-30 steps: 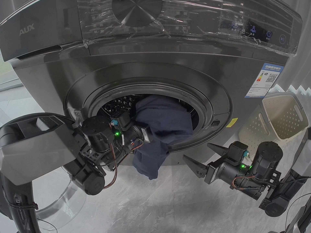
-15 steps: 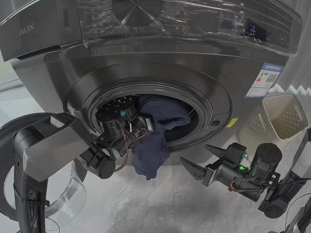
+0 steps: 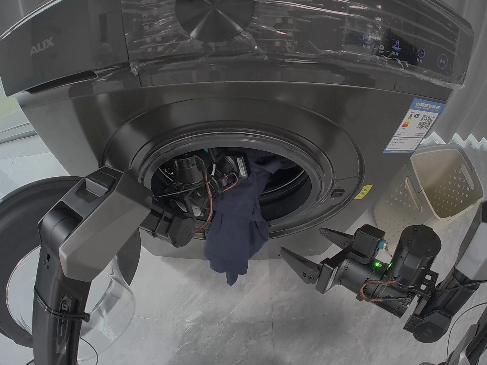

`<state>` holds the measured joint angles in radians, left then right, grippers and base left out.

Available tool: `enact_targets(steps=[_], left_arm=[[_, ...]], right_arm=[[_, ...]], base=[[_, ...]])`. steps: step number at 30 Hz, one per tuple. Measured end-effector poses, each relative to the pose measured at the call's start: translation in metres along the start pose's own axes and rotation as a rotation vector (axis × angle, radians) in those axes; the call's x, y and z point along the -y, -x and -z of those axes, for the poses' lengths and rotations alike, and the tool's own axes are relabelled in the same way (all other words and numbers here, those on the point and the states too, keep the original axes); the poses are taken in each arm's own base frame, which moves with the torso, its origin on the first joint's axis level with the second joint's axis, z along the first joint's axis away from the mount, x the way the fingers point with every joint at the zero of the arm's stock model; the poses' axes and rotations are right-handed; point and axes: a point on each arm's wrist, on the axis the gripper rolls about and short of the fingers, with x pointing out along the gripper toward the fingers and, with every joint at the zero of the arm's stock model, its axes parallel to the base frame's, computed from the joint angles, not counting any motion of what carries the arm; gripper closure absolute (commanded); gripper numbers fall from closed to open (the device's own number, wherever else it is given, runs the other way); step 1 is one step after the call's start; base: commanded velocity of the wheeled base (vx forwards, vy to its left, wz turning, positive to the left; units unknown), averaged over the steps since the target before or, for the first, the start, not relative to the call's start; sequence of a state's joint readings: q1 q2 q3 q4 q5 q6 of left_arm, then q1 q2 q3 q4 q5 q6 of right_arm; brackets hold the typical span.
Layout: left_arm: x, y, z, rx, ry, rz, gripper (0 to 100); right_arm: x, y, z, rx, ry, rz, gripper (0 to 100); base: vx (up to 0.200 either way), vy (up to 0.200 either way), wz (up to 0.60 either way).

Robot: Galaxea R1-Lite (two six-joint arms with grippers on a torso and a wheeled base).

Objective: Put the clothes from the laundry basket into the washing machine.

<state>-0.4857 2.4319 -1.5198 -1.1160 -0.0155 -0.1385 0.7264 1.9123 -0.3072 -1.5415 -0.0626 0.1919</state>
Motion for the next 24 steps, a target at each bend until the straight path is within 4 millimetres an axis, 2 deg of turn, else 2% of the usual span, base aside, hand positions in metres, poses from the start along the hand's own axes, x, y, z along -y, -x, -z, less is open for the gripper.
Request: enact_targets(steps=[2, 3, 11, 18, 23, 24], left_arm=[[-0.002, -0.004, -0.001, 0.013, -0.001, -0.016, 100], [-0.003, -0.006, -0.002, 0.017, -0.001, -0.020, 0], [-0.001, -0.005, 0.006, -0.002, 0.004, -0.033, 0], [0.000, 0.017, 0.033, -0.200, 0.004, -0.044, 0], [0.006, 0.031, 0.042, -0.305, 0.004, -0.020, 0], [0.007, 0.032, 0.042, -0.310, 0.003, -0.016, 100]], right_arm=[[0.000, 0.000, 0.000, -0.001, -0.001, 0.000, 0], [0.000, 0.000, 0.000, -0.001, -0.001, 0.000, 0], [0.000, -0.001, 0.000, 0.000, -0.001, -0.001, 0], [0.000, -0.001, 0.000, 0.001, 0.000, -0.001, 0], [0.000, -0.001, 0.000, 0.001, 0.000, -0.003, 0], [-0.001, -0.001, 0.000, 0.002, 0.000, -0.005, 0]], base=[[0.000, 0.000, 0.00], [0.000, 0.000, 0.00], [0.000, 0.000, 0.00], [0.000, 0.000, 0.00], [0.000, 0.000, 0.00], [0.000, 0.000, 0.00]])
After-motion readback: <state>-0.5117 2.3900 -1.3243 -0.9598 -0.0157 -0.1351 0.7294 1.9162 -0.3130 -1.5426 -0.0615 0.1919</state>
